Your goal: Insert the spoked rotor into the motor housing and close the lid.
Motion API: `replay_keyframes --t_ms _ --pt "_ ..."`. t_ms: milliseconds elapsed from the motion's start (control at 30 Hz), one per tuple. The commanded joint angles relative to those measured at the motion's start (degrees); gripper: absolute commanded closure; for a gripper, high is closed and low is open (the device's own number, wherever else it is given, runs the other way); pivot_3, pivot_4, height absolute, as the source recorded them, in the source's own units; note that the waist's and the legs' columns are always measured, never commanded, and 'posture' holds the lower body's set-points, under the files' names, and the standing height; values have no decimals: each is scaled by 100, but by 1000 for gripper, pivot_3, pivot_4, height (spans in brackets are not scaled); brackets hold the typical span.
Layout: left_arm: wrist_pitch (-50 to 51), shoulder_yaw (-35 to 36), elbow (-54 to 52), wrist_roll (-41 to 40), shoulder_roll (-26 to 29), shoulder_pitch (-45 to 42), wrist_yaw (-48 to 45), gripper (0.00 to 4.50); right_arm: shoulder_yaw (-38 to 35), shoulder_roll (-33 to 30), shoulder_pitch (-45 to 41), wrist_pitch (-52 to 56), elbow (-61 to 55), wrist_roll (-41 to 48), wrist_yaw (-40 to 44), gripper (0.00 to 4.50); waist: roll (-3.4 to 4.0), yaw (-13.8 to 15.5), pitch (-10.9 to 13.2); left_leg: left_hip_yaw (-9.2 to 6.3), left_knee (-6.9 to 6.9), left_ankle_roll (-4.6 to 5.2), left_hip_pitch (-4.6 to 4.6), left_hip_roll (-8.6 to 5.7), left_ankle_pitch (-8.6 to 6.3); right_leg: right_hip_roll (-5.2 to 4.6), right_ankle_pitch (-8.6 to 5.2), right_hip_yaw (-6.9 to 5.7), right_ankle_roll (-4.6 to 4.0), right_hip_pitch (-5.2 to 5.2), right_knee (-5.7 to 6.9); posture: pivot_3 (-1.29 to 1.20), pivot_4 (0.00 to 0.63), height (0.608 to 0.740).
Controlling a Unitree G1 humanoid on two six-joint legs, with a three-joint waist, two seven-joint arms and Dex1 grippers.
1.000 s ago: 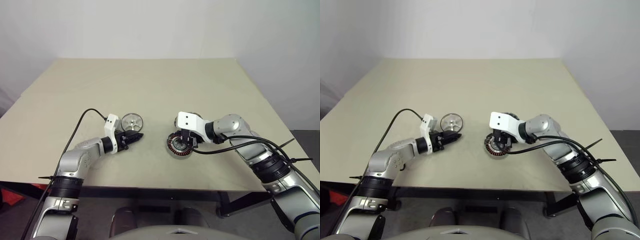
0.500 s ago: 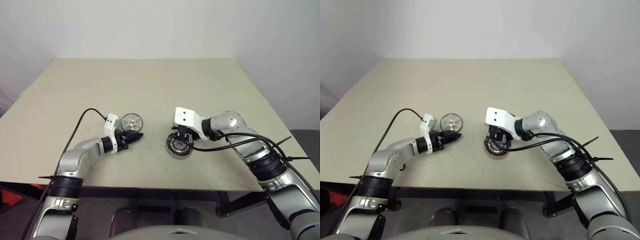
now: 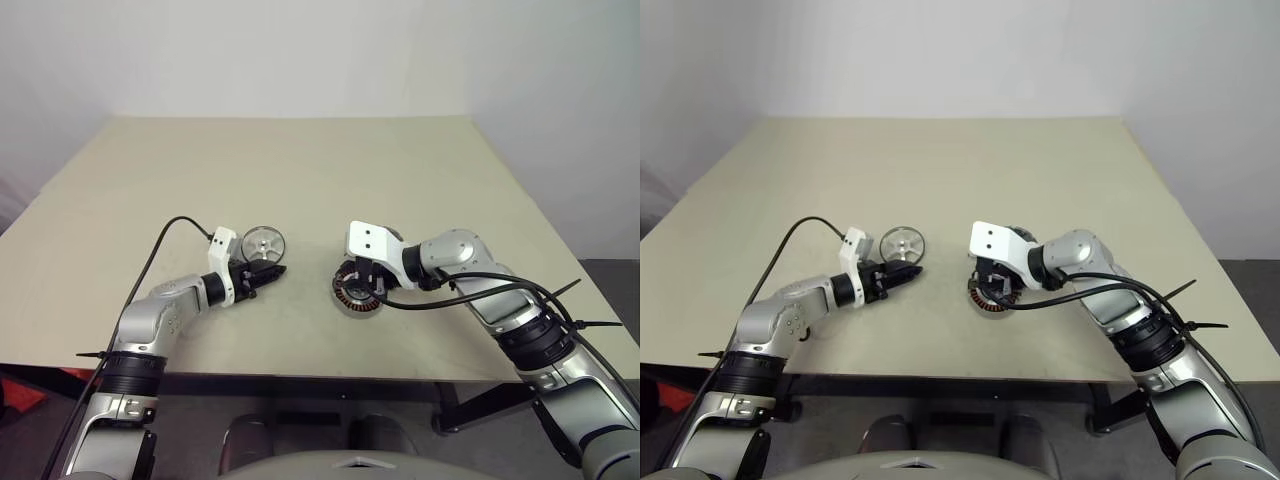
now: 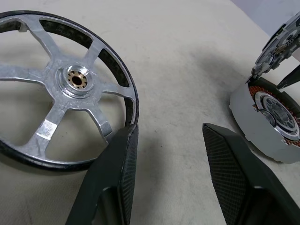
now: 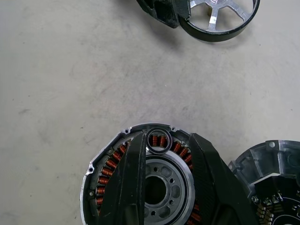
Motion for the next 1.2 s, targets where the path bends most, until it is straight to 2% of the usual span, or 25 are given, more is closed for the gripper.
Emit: replay_keyframes --t_ms 33,467,800,1200 --pt "-43 128 -205 -45 44 -71 2 2185 -61 31 -89 -6 -181 65 -16 2915 0 0 0 0 0 0 0 0 0 0 0 0 0 0 0 0 0 740" --pt "442 -26 -734 -273 114 -153 -126 2185 -88 112 -178 -65 -74 22 -85 2915 0 0 0 0 0 -8 -1 0 4 0 0 0 0 0 0 0 0 740" --pt "498 -8 -657 -241 225 -222 -132 2185 -153 166 -188 63 -160 104 -157 2915 0 -2 0 0 0 -11 0 -1 6 0 0 0 0 0 0 0 0 740" --pt "483 53 -859 -239 304 -57 -16 2185 -210 388 -487 -139 469 37 -393 2915 0 -18 0 0 0 -10 0 -1 6 0 0 0 0 0 0 0 0 740"
